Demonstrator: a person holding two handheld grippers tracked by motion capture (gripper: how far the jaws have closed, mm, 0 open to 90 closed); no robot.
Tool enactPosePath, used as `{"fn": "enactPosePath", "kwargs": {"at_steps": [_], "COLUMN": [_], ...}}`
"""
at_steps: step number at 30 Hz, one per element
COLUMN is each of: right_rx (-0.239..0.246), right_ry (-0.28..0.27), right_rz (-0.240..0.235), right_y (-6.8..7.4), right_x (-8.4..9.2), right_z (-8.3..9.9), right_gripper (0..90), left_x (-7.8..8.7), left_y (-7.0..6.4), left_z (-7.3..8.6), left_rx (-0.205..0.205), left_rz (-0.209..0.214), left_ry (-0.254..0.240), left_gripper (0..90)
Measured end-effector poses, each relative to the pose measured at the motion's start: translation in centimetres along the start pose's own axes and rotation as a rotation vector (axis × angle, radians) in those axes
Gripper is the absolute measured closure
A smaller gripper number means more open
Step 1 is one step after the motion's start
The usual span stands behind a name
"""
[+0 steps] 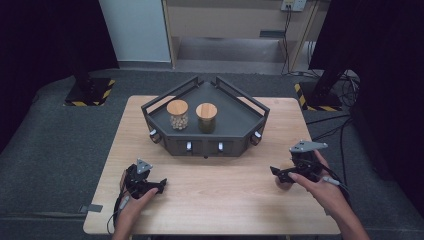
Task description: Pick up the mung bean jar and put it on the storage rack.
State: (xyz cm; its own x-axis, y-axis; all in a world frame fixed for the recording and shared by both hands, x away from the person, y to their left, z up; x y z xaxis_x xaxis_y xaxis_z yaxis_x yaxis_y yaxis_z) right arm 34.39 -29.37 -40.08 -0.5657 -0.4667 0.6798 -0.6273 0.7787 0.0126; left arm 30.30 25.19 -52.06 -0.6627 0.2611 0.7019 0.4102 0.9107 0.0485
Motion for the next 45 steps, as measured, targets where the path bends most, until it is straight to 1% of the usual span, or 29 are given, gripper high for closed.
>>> {"fn": "enactPosePath", "kwargs": {"at_steps": [9,10,14,17,19,29,45], "right_rx": [-0.013,-0.022,-0.028,-0.046,-0.046,-0.076,-0.101], "right_ry": [0.000,0.001,0.002,-0.003,-0.003,-0.002,0.012], "right_rz": [0.005,0.006,0.009,0.010,0.011,0.019,0.013], "right_y": [-0.5,-0.6,-0.8,-1.1,-1.2,-1.9,-2.3], "right_x": [0.2,0.2,0.2,0.4,0.4,0.7,0.4], "right_z": [1.1,1.4,1.9,2.5,2.6,4.3,6.1], "right_gripper": [3.5,3.5,3.5,3.5,3.5,3.5,3.5], "left_x": [0.0,0.0,0.0,0.0,0.0,0.0,0.0], "left_y": [0.0,0.0,0.0,0.0,0.0,0.0,0.0], "left_z": [0.0,0.0,0.0,0.0,0.0,0.0,0.0], "left_rx": [0.000,0.000,0.000,0.000,0.000,0.001,0.002], "left_rz": [0.000,0.000,0.000,0.000,0.000,-0.001,-0.002], "left_ry": [0.000,0.000,0.000,0.000,0.000,0.000,0.000], "left_gripper": [0.0,0.0,0.0,0.0,0.0,0.0,0.0]}}
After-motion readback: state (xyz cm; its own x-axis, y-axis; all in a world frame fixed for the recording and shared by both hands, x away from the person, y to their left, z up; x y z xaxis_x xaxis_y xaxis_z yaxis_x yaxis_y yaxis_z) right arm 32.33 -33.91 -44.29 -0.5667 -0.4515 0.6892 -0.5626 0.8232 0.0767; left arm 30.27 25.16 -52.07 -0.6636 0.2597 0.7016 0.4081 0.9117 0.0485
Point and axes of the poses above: each handheld gripper's, and its own axes: x roughly backward along the jaws, z roughly out of its underside, y roughly to its left, the point moved 9 cm from there along -x, roughly forward along the jaws, and after that the axes turned 3 degrees about -x, right-handed, at the moved point
